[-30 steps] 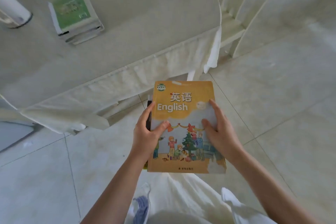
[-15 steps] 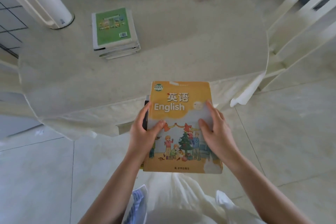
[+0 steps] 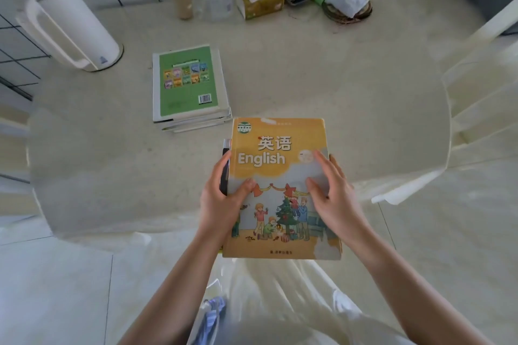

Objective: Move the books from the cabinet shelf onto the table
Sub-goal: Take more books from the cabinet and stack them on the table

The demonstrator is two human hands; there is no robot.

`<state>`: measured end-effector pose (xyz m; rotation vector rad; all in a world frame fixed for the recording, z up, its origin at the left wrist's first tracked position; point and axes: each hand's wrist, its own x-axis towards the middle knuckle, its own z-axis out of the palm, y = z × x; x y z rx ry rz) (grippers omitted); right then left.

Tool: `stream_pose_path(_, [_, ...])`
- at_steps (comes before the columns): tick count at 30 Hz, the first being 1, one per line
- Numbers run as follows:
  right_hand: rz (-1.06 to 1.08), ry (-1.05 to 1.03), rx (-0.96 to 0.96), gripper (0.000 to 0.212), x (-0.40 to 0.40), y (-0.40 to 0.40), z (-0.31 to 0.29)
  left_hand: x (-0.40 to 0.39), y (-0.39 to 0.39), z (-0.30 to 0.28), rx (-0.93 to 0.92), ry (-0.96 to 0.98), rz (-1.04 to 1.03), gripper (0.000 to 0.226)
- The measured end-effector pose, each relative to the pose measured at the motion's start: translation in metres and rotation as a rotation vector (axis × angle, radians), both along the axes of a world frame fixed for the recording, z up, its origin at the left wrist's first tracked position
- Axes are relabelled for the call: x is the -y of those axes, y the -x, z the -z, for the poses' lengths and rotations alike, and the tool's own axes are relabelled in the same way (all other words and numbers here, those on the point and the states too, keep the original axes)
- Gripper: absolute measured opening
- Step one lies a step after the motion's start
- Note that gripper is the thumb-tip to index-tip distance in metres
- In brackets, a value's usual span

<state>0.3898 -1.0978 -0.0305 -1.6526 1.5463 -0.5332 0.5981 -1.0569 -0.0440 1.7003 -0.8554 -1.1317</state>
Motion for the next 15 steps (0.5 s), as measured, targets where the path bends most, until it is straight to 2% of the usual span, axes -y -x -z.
stream_pose_path(4, [-0.023,-0.079,0.035,0.064,0.05,0.009,0.007,0.038,0.007,0.005,-0.019,0.0,-0.056,0.051])
stream_pose_path(10, [-0.069,-0.105,0.067,0.071,0.123,0.024,0.001,0.088,0.024,0.004,-0.121,-0.023,-0.116,0.054])
stream_pose_path(13, [0.01,-0.246,0.143,0.094,0.155,0.025,-0.001,0.11,0.024,0.001,-0.165,-0.045,-0.137,0.064])
stream_pose_path(15, [0.048,-0.341,0.175,0.097,0.174,0.025,-0.001,0.121,0.019,0.002,-0.166,-0.07,-0.134,0.076])
